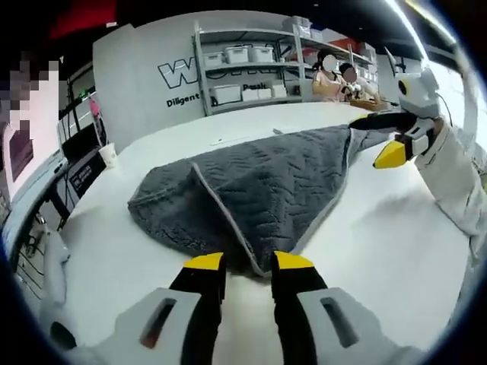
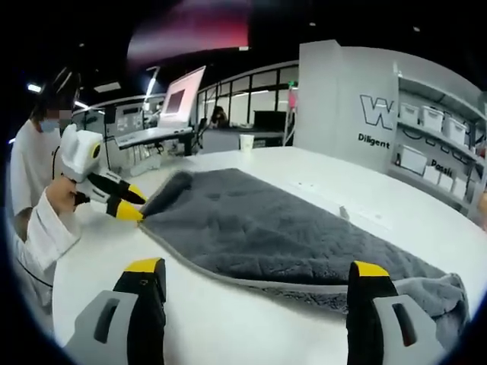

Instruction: Open the folded towel by lifting each exposed corner and separating the folded layers until the towel lies flat within the target outline without major curled edges

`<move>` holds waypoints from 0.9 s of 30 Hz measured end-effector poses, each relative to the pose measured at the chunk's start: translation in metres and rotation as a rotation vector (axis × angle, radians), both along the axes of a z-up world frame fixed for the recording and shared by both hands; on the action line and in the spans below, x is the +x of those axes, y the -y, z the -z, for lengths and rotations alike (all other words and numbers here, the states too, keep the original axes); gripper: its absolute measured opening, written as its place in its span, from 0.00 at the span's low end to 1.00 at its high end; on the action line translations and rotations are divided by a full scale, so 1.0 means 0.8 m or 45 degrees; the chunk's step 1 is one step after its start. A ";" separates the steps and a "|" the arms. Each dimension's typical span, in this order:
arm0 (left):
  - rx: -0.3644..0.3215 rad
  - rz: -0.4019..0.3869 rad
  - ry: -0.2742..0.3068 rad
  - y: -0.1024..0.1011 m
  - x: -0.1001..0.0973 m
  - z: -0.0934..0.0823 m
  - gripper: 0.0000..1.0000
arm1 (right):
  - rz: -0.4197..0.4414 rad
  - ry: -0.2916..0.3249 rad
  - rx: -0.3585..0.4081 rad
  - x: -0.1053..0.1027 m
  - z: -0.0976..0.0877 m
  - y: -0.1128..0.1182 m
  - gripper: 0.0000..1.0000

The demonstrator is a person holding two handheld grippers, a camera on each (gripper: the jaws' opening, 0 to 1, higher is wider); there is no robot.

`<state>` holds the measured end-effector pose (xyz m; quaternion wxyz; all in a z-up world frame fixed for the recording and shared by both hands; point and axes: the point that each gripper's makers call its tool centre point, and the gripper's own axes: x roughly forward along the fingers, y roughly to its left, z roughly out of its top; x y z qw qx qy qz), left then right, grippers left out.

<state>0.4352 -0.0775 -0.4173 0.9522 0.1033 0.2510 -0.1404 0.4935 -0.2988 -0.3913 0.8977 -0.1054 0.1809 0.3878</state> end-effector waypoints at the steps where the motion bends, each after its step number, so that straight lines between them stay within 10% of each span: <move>1: -0.007 -0.018 0.024 -0.003 0.004 -0.006 0.25 | 0.001 0.001 0.000 0.000 0.000 0.000 0.99; 13: -0.047 -0.083 0.195 -0.016 0.065 -0.064 0.27 | -0.015 -0.001 -0.021 -0.003 0.003 -0.002 0.99; 27: -0.064 -0.079 0.157 -0.015 0.093 -0.042 0.03 | -0.013 0.009 -0.016 -0.005 -0.002 -0.002 0.99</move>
